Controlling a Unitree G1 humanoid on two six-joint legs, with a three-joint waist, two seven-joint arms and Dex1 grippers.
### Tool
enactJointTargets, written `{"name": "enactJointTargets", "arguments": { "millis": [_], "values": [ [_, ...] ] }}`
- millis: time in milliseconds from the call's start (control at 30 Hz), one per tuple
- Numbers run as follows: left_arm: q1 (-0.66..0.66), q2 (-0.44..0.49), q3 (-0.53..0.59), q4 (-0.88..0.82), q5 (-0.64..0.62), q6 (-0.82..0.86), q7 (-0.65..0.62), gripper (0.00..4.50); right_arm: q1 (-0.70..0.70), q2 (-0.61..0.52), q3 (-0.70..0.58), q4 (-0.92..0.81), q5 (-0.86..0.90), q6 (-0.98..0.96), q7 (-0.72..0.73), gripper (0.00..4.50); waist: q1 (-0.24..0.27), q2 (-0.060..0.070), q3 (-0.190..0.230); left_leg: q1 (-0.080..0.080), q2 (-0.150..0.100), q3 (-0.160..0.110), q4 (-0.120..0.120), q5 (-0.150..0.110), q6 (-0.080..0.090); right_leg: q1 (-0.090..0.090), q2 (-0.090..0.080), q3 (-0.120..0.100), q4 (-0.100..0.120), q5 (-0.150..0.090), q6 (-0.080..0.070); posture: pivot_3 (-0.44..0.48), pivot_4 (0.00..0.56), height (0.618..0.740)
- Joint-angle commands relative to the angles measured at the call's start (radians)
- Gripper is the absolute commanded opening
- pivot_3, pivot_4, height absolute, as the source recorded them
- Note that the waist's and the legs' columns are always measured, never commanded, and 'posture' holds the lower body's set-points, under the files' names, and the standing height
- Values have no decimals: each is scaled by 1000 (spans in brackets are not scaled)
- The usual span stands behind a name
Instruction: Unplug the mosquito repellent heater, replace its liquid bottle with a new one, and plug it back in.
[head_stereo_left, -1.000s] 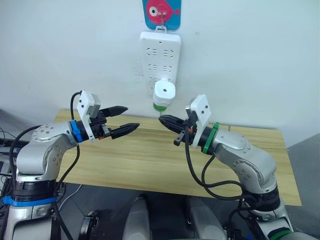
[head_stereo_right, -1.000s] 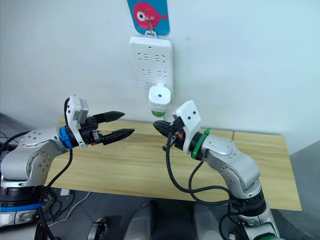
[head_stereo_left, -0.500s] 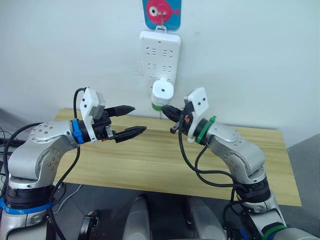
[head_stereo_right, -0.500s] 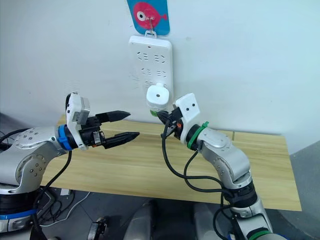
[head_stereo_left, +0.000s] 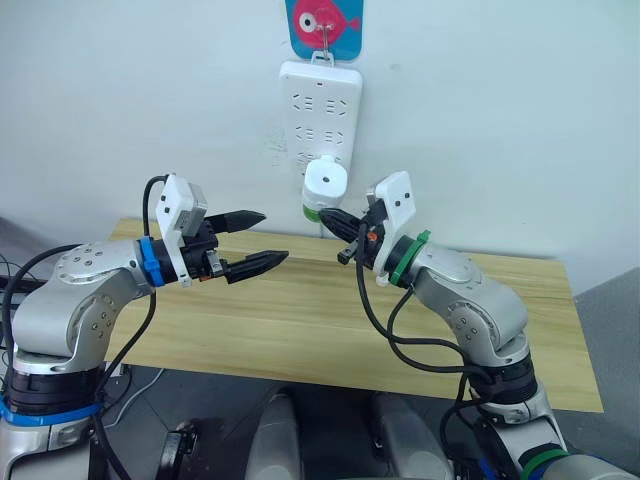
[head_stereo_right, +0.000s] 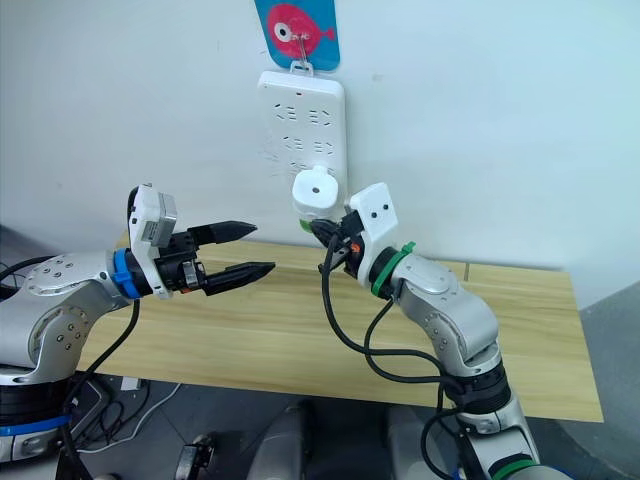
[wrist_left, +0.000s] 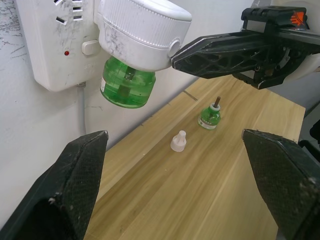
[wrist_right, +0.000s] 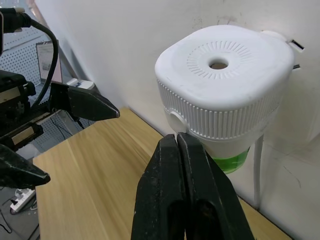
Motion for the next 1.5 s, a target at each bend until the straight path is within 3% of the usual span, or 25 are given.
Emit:
{"name": "enactJointTargets", "arguments": {
  "millis": [33, 367, 1500],
  "values": [
    [-11, 17, 14, -8, -12, -20, -14, 4500, -19, 13, -70, -49, 29, -1, -30, 59, 0, 0, 0, 0, 0, 0, 0, 0, 0, 0, 0, 0, 0, 0, 0, 21, 263, 740],
    [-17, 19, 9, 2, -5, -28, -27, 4500, -13, 27, -89, -90, 132, 68, -22, 59, 0, 0, 0, 0, 0, 0, 0, 0, 0, 0, 0, 0, 0, 0, 0, 19, 257, 740],
    [-34, 11, -12, 19, 5, -46, -19, 4500, -35, -15, -21, -63, 66, 37, -23, 59, 0, 0, 0, 0, 0, 0, 0, 0, 0, 0, 0, 0, 0, 0, 0, 19, 258, 740]
  ]
}}
